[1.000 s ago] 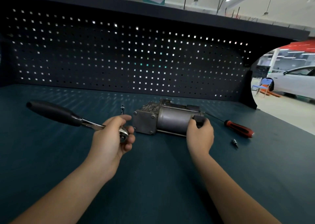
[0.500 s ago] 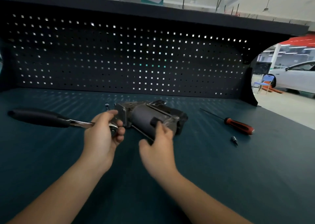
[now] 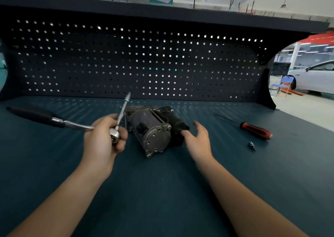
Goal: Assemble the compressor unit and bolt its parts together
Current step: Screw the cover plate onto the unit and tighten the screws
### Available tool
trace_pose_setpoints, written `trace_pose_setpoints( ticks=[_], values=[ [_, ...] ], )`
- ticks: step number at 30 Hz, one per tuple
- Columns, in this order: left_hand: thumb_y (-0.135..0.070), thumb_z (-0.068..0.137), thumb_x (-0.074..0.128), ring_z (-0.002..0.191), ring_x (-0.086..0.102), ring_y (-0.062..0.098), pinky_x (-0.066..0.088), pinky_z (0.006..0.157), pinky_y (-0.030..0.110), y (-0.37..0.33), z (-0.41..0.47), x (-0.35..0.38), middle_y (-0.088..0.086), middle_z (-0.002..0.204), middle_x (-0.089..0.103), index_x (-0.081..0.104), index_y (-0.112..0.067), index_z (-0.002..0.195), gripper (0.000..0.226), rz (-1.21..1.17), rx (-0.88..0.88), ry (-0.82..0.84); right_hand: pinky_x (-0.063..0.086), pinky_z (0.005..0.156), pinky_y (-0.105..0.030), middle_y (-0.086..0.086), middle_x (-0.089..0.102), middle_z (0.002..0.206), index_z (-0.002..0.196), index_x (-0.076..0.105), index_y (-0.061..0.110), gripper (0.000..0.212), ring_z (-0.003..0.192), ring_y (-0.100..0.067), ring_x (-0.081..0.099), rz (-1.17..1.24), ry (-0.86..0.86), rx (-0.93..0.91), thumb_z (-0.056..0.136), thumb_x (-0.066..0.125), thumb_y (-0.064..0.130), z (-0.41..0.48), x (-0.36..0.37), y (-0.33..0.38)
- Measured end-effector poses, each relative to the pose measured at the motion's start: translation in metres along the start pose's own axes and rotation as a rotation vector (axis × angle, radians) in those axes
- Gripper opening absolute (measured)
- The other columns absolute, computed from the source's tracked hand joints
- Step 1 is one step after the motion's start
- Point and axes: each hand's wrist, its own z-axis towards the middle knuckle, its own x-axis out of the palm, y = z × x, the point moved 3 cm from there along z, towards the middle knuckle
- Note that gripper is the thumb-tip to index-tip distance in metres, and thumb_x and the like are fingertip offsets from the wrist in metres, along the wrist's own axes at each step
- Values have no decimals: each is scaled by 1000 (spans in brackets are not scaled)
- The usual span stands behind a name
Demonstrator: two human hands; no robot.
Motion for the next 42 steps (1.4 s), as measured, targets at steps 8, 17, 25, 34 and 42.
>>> trace_pose_setpoints(
  ticks=[8,17,25,34,42],
  values=[
    [-26,97,40,42,50,4,38,43,11,-6,-4,4,-3,55,66,68,-18,77,36,437,310,88,42,66,-14,10,66,84,96,66,20,28,81,-5,57,89,144,26,81,50,4,11,2,-9],
    [-41,88,34,68,58,-10,37,63,1,-22,-6,0,-15,72,64,64,-26,64,41,553,626,2,45,66,-26,-4,65,69,78,67,10,13,66,-9,55,-193,300,-343,75,58,19,-62,40,34],
    [-47,82,34,74,61,20,38,96,55,-19,4,-10,-12,62,63,57,-28,46,47,827,542,-15,28,80,7,1,59,125,124,58,15,44,111,-4,49,-101,563,-516,81,55,8,-86,70,35],
    [-46,79,35,77,63,27,33,101,56,-13,16,-18,-4,62,68,48,-22,34,53,911,510,-34,40,92,-16,-4,58,128,130,52,12,44,117,-14,53,-187,501,-377,87,55,19,-71,67,17],
    [-44,80,36,77,63,26,38,96,54,-10,22,-23,-6,64,68,47,-19,37,51,859,491,-40,44,85,-13,-2,62,115,126,55,13,40,105,-10,57,-151,533,-369,86,56,18,-74,71,15]
  ],
)
